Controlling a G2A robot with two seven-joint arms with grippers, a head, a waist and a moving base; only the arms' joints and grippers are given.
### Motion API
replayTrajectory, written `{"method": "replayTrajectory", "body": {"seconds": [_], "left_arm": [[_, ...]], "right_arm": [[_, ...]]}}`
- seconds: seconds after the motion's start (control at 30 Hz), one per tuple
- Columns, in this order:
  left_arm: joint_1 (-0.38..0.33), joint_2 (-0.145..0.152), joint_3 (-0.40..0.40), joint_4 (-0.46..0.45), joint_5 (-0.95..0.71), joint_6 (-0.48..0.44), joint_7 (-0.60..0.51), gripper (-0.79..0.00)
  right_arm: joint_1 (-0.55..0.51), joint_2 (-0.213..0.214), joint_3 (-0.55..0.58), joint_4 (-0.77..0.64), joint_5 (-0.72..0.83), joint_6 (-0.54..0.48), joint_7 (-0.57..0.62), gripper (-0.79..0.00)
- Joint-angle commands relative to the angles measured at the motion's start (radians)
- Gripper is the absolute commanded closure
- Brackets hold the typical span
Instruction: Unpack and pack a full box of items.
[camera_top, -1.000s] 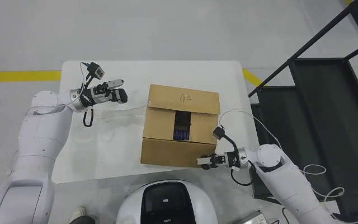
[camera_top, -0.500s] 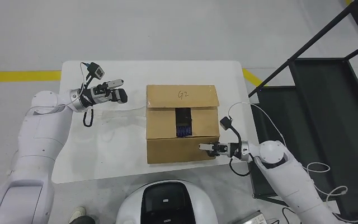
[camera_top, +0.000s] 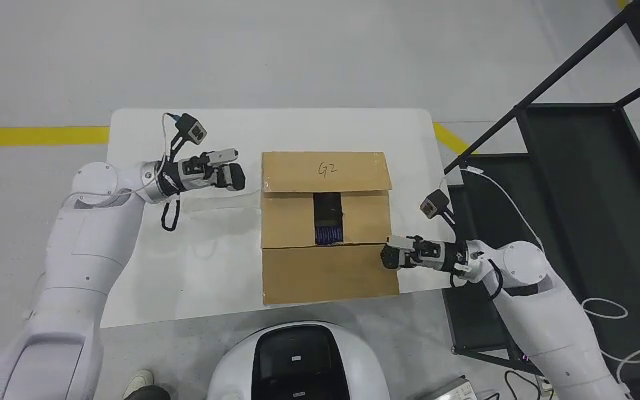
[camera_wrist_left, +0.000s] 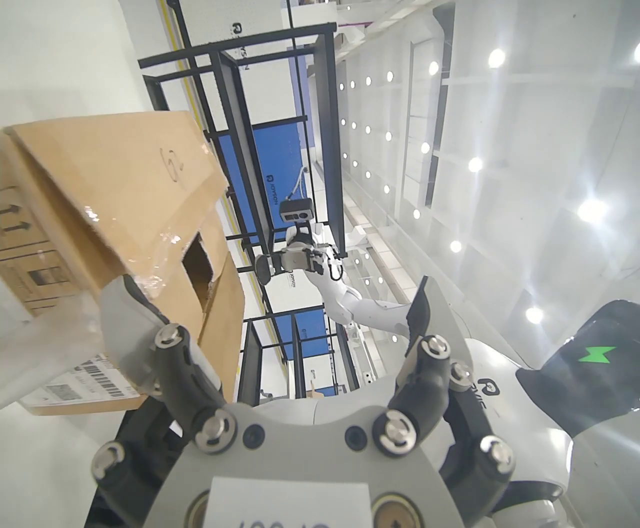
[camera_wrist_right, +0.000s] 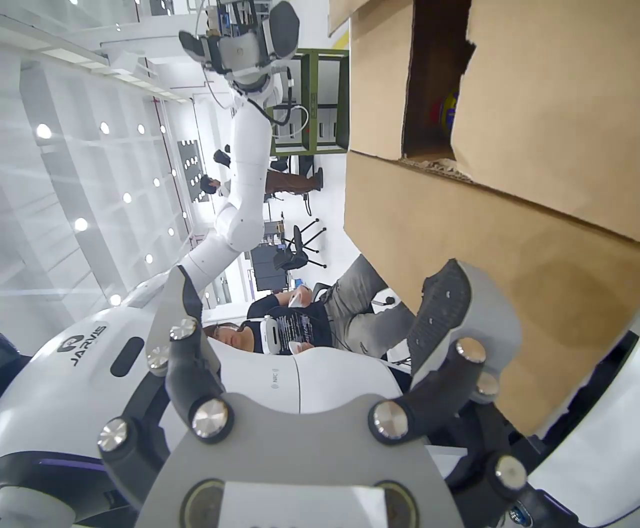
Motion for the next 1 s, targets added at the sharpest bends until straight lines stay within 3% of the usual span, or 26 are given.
{"method": "replayTrajectory", "body": {"seconds": [0.0,0.2,0.37,0.83,0.97], "left_arm": [[0.015,0.004,-0.002,-0.028,-0.003,0.014,-0.021,-0.785],[0.029,0.001,0.047,-0.071,0.045,0.058,-0.050,-0.785],[0.029,-0.015,0.102,-0.054,0.029,0.084,-0.058,-0.785],[-0.034,-0.054,0.196,0.083,0.004,0.119,-0.072,-0.785],[-0.073,-0.072,0.214,0.134,-0.016,0.128,-0.023,-0.785]], "right_arm": [[-0.002,0.001,0.010,0.001,0.019,0.010,-0.002,-0.785],[-0.005,0.003,0.047,0.032,0.067,0.031,-0.015,-0.785],[-0.006,0.004,0.089,0.060,0.111,0.037,-0.028,-0.785],[-0.016,0.005,0.110,0.087,0.115,0.061,-0.034,-0.785],[-0.006,0.003,0.103,0.098,0.119,0.069,-0.046,-0.785]]}}
